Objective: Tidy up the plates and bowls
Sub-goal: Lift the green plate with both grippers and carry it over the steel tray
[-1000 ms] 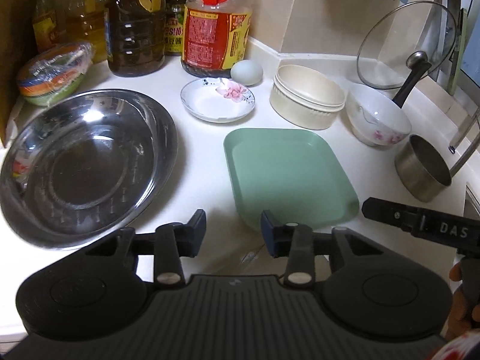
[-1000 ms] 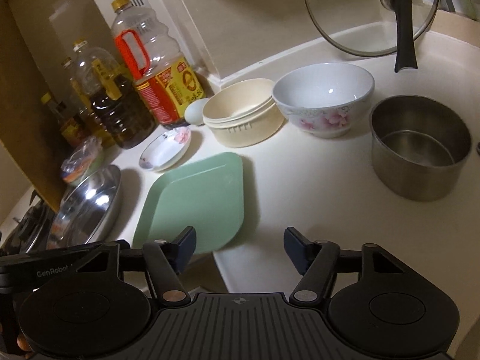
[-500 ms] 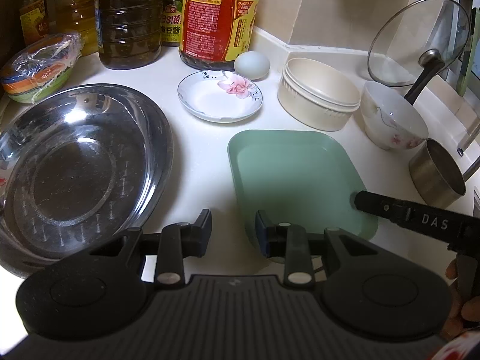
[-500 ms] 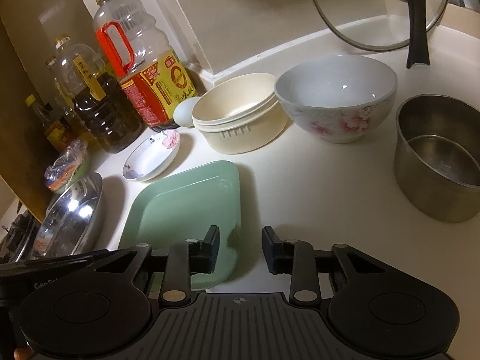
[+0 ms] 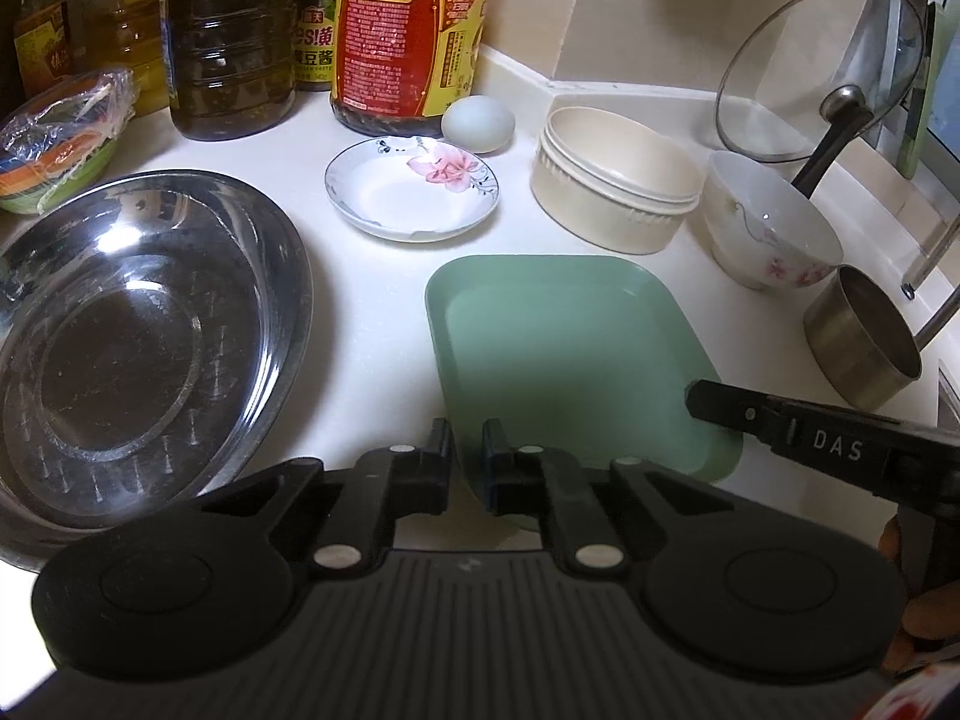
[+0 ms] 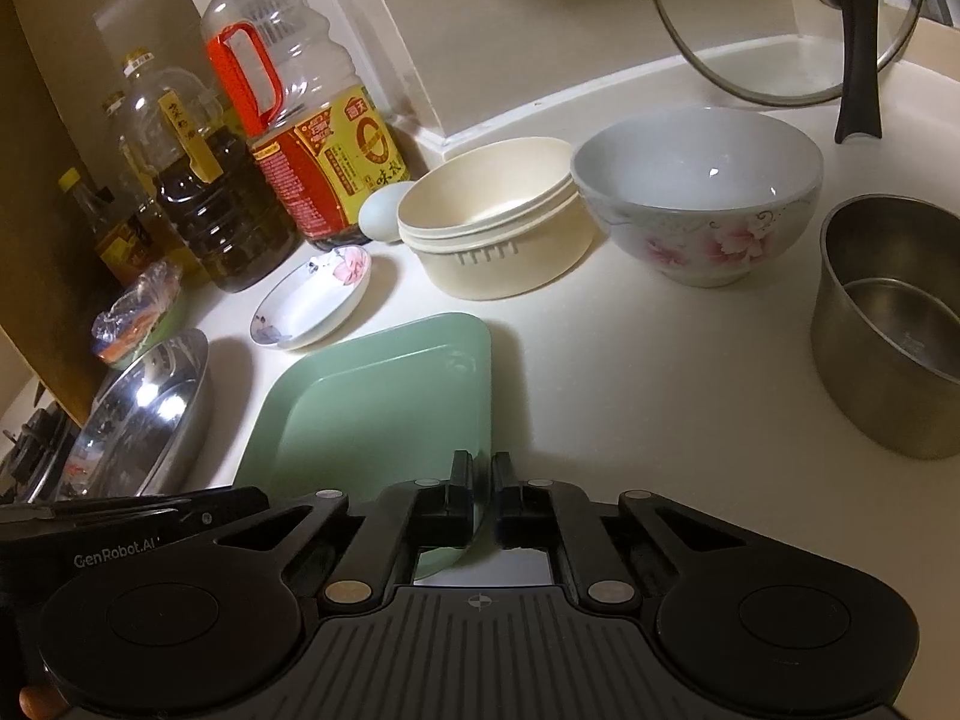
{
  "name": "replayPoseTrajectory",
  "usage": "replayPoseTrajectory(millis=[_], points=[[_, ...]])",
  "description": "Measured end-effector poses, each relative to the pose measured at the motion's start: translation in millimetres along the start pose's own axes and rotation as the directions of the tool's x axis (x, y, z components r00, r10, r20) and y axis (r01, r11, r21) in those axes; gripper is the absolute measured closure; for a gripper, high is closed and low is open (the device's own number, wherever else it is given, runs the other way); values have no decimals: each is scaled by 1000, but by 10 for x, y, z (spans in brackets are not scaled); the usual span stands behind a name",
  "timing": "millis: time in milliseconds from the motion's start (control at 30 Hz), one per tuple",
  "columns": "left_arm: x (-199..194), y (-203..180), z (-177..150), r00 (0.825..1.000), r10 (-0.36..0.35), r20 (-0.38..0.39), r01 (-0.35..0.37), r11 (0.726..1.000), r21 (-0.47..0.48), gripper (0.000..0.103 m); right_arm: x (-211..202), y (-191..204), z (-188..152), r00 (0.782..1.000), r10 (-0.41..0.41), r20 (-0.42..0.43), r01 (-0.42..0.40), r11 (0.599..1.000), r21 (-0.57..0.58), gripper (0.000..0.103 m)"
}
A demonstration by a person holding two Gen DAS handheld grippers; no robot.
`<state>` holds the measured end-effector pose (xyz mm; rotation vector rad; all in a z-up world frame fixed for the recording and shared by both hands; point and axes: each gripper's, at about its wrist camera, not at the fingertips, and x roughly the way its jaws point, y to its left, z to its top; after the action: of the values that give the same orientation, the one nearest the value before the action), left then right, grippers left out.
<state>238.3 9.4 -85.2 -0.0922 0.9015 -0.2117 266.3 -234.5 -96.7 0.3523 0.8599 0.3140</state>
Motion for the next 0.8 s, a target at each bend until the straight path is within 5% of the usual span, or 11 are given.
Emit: replayPoseTrajectory(millis=[433,800], points=[[-261,6,-4,999,-11,50,11,1000,-2,94,-207,53,24,999,33,33,-33,999,-10,98],[-747,300,3,990,43,138,-31,995,-93,94,-334,436,155,990,141,31,-139,988,-72,98]])
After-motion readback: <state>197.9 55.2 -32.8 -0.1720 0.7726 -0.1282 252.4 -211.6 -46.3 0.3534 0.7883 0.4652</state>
